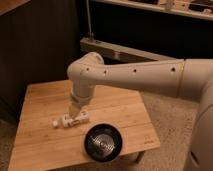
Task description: Place the bottle in the ceramic bowl
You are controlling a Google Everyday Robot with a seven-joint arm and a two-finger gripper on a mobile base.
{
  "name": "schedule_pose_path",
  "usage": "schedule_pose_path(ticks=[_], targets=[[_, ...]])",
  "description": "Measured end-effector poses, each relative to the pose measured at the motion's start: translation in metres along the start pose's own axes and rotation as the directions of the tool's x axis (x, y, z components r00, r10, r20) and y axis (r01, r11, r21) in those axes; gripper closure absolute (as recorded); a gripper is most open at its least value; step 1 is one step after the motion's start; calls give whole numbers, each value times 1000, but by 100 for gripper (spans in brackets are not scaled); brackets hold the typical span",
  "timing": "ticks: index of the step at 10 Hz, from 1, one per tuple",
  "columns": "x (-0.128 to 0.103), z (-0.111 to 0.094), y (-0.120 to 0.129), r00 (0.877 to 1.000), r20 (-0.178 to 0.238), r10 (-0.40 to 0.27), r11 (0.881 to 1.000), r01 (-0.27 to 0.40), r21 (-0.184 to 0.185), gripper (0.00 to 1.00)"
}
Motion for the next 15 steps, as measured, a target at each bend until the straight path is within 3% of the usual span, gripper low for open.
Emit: schedule_pose_path(ticks=[2, 4, 5, 6, 9, 10, 11, 12, 13, 14, 15], targets=[[-2, 0, 2, 1000, -5, 18, 1000, -18, 10, 35], [-6, 6, -2, 990, -49, 135, 985, -129, 117, 35], [-8, 6, -7, 975, -53, 217, 959, -203, 198, 35], [-8, 6, -11, 965, -51, 257, 941, -238, 240, 35], [-15, 4, -16, 944, -21, 329, 898, -306, 318, 35], [-16, 4, -16, 943, -20, 333, 895, -309, 322, 35], [-15, 4, -17, 944, -20, 330, 895, -306, 325, 35], [-16, 6, -19, 953, -18, 301, 904, -279, 325, 35], [-18, 11, -23, 972, 3, 236, 929, -227, 291, 35], [-14, 12, -31, 985, 19, 170, 946, -169, 275, 35], [-15, 11, -38, 998, 60, 9, 968, -24, 249, 35]])
